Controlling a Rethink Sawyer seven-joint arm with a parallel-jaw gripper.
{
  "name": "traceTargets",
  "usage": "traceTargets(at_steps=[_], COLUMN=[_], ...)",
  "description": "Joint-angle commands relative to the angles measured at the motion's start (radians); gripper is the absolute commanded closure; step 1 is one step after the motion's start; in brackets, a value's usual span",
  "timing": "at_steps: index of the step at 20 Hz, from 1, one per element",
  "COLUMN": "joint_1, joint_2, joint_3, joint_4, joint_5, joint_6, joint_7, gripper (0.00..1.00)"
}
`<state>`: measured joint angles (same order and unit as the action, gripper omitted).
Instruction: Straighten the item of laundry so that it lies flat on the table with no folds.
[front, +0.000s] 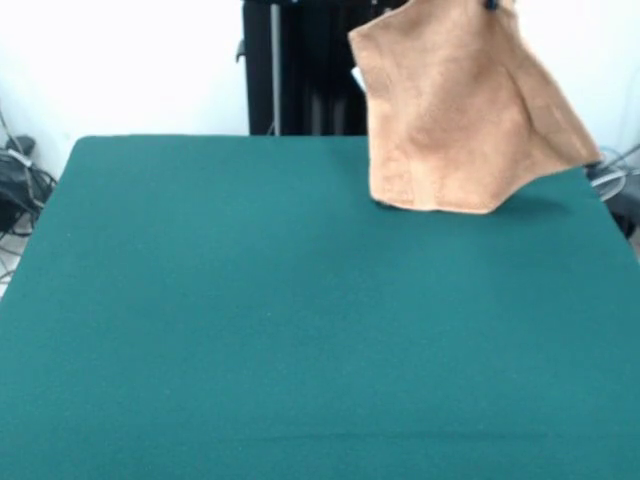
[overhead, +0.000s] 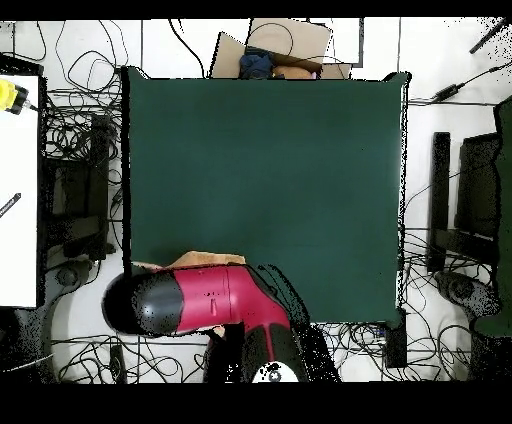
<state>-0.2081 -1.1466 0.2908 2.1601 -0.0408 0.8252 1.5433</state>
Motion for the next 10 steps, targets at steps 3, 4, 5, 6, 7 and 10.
traceTargets(at_steps=[3, 4, 5, 6, 7, 10], joint_1=[-0.006, -0.006, -0.007, -0.008, -0.009, -0.005], joint_2=[0.087, 0.095, 0.102, 0.108, 0.111, 0.121], joint_3=[0.083, 0.096, 0.107, 0.118, 0.126, 0.132], joint_4=[-0.452, -0.502, -0.549, -0.596, -0.636, -0.727], joint_5=[0.015, 0.012, 0.014, 0.016, 0.02, 0.021], joint_6=[0.532, 0.601, 0.676, 0.751, 0.809, 0.878], joint_7=[0.188, 0.188, 0.194, 0.2, 0.207, 0.193], gripper=[1.0, 1.0, 1.0, 1.0, 1.0, 1.0])
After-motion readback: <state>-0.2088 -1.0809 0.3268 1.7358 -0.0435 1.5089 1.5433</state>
